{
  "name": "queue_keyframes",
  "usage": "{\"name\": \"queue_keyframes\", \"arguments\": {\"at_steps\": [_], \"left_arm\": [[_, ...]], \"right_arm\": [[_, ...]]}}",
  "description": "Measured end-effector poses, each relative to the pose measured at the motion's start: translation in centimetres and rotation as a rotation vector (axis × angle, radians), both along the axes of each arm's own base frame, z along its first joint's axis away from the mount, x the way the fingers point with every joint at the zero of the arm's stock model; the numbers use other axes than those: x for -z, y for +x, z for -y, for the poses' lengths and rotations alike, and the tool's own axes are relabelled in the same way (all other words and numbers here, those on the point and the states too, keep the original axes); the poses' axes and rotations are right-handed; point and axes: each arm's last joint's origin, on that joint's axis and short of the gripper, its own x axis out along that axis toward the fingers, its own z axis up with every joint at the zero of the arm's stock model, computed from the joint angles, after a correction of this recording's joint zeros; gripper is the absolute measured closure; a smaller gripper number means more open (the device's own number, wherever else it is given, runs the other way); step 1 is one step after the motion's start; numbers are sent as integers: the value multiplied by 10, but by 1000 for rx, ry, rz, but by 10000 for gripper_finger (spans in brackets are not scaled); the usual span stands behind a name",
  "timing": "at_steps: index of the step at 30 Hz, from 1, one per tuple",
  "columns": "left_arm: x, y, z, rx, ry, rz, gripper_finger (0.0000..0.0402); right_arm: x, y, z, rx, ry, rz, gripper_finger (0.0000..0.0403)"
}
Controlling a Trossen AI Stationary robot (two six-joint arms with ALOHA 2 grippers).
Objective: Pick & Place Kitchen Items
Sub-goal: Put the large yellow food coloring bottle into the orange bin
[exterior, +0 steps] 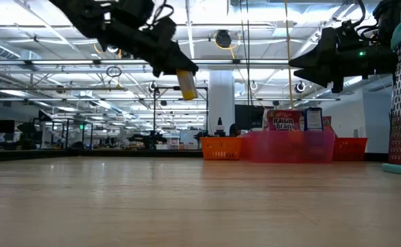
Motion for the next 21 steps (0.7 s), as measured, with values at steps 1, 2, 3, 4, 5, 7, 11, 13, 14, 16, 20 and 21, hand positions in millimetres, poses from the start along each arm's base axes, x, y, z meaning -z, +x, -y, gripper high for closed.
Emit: {"name": "queue_keyframes", "arguments": {"at_steps": [1,2,3,4,5,7,11,13,14,16,20,21], "left_arm": [[0,4,-6,-8,2,-2,279],[-1,8,-12,-18,3,-3,279],[-1,12,-19,-30,4,0,279],[-1,16,-25,-43,2,-5,279],[1,19,-32,-53,-2,-21,279],[4,26,-45,-67,-16,-52,279],[11,41,-69,-75,-43,-69,279],[14,49,-79,-84,-47,-73,279],[17,53,-84,-88,-50,-81,279],[22,60,-92,-96,-59,-101,279],[30,69,-107,-107,-63,-127,279],[32,71,-109,-111,-65,-132,279]], "right_arm": [[0,0,0,0,0,0,193],[0,0,0,0,1,-4,193],[1,0,0,0,2,-8,193],[1,0,0,0,3,-9,193],[1,0,0,0,3,-9,193],[1,0,0,0,3,-8,193],[1,0,0,0,3,-8,193],[1,0,0,-1,3,-10,193],[1,0,0,0,3,-10,193],[1,0,0,0,3,-12,193],[2,0,0,0,3,-17,193],[2,0,0,-1,2,-18,193]]}}
